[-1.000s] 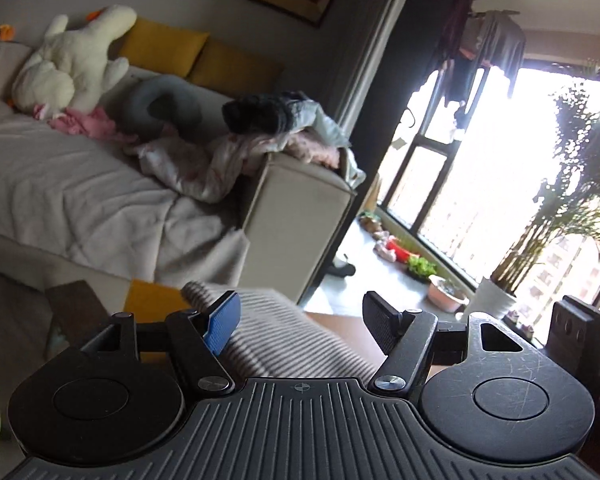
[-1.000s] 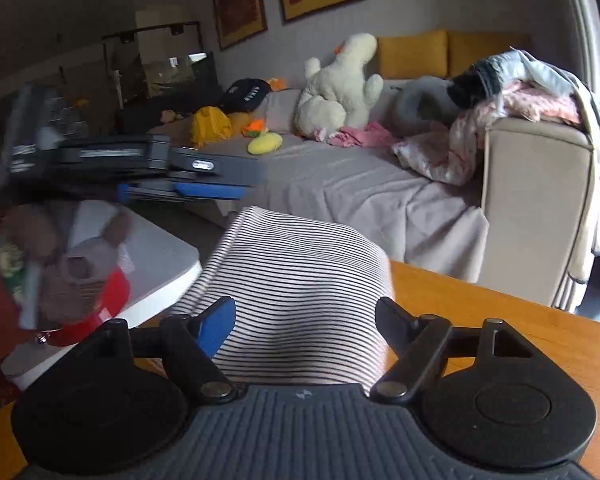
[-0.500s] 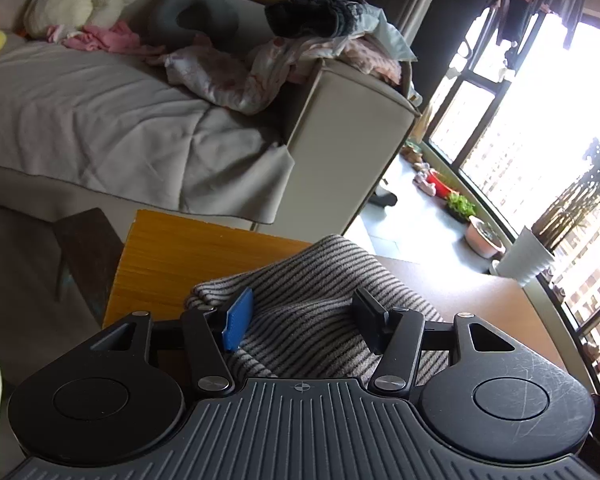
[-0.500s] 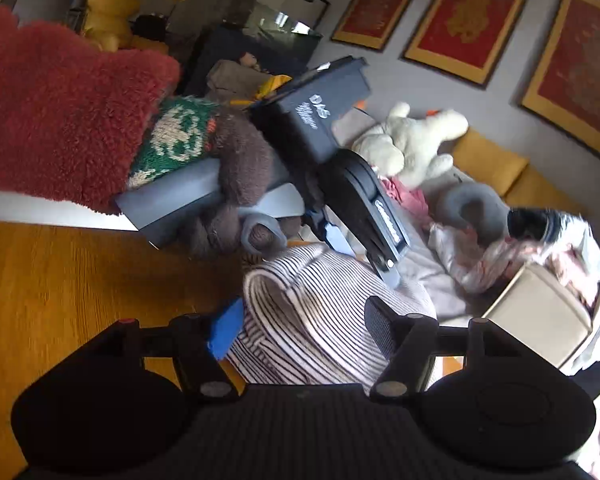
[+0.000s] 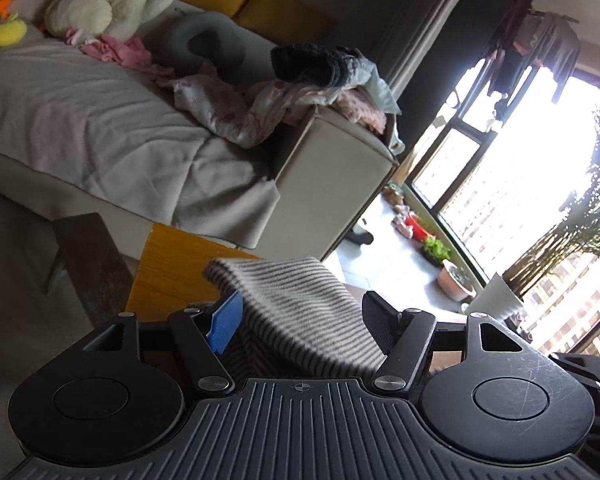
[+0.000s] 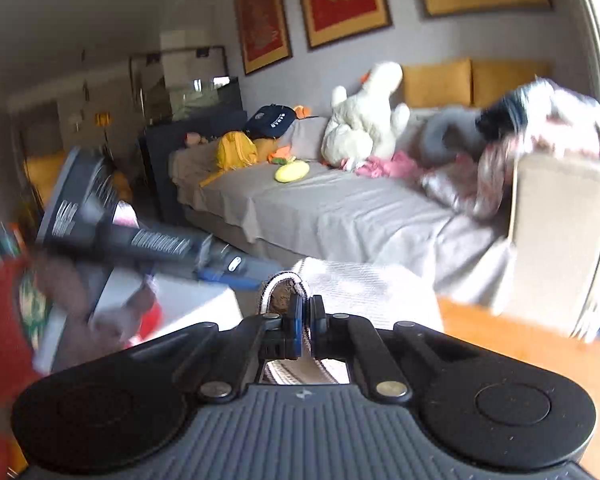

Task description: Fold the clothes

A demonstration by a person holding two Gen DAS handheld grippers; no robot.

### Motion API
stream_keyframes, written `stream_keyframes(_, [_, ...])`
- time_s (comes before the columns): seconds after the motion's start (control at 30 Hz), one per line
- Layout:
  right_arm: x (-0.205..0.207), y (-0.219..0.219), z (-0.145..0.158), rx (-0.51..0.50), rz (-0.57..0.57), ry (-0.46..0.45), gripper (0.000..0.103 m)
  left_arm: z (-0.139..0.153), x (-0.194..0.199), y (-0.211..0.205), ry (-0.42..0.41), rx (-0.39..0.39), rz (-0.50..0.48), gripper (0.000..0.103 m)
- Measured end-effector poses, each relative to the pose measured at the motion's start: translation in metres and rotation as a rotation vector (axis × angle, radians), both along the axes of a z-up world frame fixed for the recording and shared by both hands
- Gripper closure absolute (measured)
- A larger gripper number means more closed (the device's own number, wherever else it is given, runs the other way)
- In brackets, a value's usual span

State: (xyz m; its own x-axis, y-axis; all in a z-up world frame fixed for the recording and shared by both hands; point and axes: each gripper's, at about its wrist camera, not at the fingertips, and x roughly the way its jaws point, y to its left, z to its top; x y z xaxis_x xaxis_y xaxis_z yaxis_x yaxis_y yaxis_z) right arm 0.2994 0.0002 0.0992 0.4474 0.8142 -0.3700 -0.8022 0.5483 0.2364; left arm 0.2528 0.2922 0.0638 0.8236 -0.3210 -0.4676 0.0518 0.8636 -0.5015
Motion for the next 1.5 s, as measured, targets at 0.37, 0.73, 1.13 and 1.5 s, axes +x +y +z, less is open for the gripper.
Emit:
stream_keyframes(0.37, [0.017,0.032,-0.001,0.075,0.164,0.225,0.103,-0.036,-0.038,-0.053,0.011,0.084,-0.209,0.053])
stream_keyframes(0.73, [-0.038,-0.001,-0.020,-0.239,0.036,-0.228,0.046,-0.035,-0.054,-0.042,0.027,0.072,-0.196,0.046])
stream_keyframes(1.13, [-0.015,0.007,0.003,0.006,0.088,0.024,0.096,-0.046,-0.039,-0.050,0.061,-0.006,-0.181,0.057])
stream_keyframes(1.5, [0.026,0.022,-0.066,0.046,0.094,0.324,0.096,-0.056,-0.037,-0.056,0.086,0.098,-0.151,0.049])
